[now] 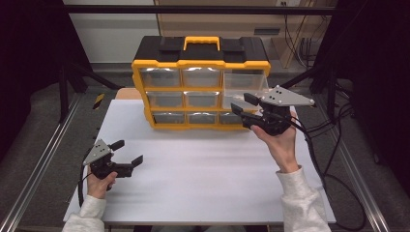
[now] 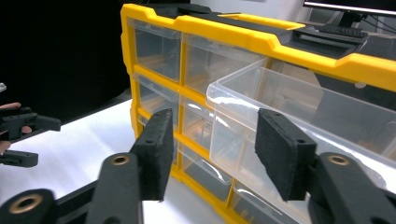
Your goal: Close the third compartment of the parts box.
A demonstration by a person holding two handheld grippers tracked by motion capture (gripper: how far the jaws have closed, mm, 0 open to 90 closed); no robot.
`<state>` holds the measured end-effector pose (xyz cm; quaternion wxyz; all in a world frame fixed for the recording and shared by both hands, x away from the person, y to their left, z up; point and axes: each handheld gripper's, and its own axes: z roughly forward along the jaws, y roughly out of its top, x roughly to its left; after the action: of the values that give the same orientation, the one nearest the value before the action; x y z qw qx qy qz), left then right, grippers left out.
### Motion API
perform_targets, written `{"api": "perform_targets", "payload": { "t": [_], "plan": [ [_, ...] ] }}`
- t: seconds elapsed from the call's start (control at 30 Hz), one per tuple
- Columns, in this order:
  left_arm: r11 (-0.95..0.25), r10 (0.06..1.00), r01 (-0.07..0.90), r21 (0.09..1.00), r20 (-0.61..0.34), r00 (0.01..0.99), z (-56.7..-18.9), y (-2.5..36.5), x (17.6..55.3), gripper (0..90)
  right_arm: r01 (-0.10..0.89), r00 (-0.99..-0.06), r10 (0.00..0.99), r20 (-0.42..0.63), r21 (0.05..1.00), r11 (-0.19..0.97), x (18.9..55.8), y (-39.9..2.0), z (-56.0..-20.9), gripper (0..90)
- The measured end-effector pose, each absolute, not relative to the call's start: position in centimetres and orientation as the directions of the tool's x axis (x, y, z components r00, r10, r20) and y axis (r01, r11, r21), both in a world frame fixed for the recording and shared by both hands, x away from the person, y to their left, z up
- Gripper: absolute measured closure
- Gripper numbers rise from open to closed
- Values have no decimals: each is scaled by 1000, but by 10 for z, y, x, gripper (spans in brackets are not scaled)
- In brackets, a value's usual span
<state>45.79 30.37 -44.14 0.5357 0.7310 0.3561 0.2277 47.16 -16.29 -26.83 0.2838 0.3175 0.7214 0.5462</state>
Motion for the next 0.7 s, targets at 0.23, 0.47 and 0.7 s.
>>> {"api": "perform_targets", "payload": {
  "t": [0.23, 0.47, 0.7],
  "plan": [
    [-171, 766, 276, 946, -48, 642, -441, 304, 458, 16, 176, -645, 763, -44, 963, 204, 473, -165, -273, 614],
    [-174, 765, 276, 945, -47, 642, -441, 304, 458, 16, 197, -656, 754, -23, 960, 200, 473, -167, -275, 713],
    [-174, 764, 273, 946, -44, 643, -441, 304, 458, 16, 213, -654, 757, -10, 957, 197, 474, -167, -278, 781]
  ]
}}
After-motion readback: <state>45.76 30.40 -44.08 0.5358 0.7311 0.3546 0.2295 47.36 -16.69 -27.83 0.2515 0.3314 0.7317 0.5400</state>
